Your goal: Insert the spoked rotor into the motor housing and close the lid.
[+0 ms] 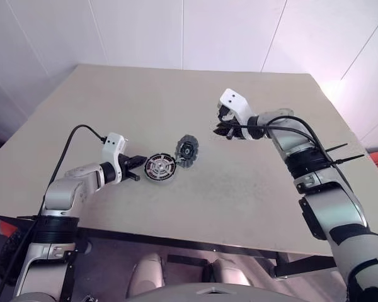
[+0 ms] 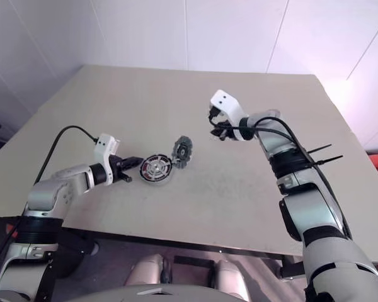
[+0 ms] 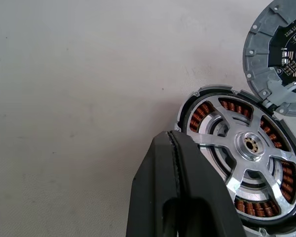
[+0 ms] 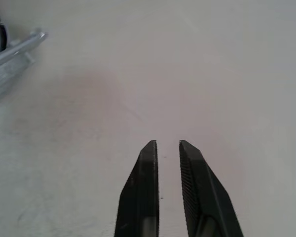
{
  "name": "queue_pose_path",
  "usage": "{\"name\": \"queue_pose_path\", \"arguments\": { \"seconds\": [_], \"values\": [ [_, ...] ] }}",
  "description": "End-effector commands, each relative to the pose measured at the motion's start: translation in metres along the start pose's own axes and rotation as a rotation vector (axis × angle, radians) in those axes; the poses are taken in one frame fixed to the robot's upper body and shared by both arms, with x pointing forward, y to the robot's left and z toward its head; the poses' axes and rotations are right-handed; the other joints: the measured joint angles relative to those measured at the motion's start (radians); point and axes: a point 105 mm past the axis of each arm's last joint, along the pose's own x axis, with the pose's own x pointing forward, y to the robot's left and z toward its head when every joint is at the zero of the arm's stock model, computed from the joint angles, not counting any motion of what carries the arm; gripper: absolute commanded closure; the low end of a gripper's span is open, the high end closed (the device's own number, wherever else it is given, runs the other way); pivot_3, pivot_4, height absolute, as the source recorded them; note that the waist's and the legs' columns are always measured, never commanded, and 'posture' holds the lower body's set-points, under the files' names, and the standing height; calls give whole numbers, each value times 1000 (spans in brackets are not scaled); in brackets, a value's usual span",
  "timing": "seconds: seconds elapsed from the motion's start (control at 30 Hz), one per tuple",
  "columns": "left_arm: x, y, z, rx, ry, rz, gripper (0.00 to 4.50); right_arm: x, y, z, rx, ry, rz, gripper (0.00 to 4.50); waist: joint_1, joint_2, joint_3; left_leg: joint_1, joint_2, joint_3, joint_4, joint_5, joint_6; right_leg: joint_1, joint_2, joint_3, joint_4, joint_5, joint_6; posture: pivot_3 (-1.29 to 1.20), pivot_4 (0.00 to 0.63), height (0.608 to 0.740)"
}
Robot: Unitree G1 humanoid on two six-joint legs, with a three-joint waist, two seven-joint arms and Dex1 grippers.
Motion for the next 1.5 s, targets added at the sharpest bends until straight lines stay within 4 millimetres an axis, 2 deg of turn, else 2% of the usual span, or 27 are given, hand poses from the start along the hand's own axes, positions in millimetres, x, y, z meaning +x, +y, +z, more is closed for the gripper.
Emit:
{"name": "queue_pose_path", "arguments": {
  "seconds": [0.03,0.2,0.43,0.73,0.97,1.23,1.33,1.5],
  "values": [
    [0,-4,14,39,-18,-28,4500,-6,26,26,-56,-81,115,4481,2,0,0,0,0,0,0,0,0,0,0,0,0,0,0,0,0,740],
    [-2,-6,12,36,-8,-41,4500,-4,62,51,-50,-151,240,4481,-1,0,0,1,0,0,1,0,0,1,0,0,1,0,0,0,0,740],
    [-7,-4,9,23,-7,-25,4500,6,77,83,-30,-225,274,4481,-1,0,0,4,0,0,1,0,0,4,0,0,1,0,0,0,0,740],
    [-17,7,15,26,-24,28,4500,29,103,94,13,-261,335,4481,-2,0,0,5,1,0,0,0,-1,4,0,0,0,0,0,0,0,740],
    [-27,23,26,32,-47,84,4500,50,123,89,107,-253,367,4481,-3,0,0,5,1,0,0,0,-1,4,0,0,1,0,0,0,0,740],
    [-31,26,36,47,-59,96,4500,87,140,72,218,-210,353,4481,-4,0,0,6,0,0,0,0,-2,4,0,0,0,0,0,0,0,740],
    [-31,24,38,51,-60,92,4500,98,140,61,220,-180,329,4481,-5,0,0,6,0,0,0,0,-2,4,0,0,0,0,0,0,0,740],
    [-27,18,32,27,-49,64,4500,111,139,32,216,-120,297,4481,-6,0,0,9,1,0,-1,1,-3,7,0,0,0,0,0,0,0,740]
  ]
}}
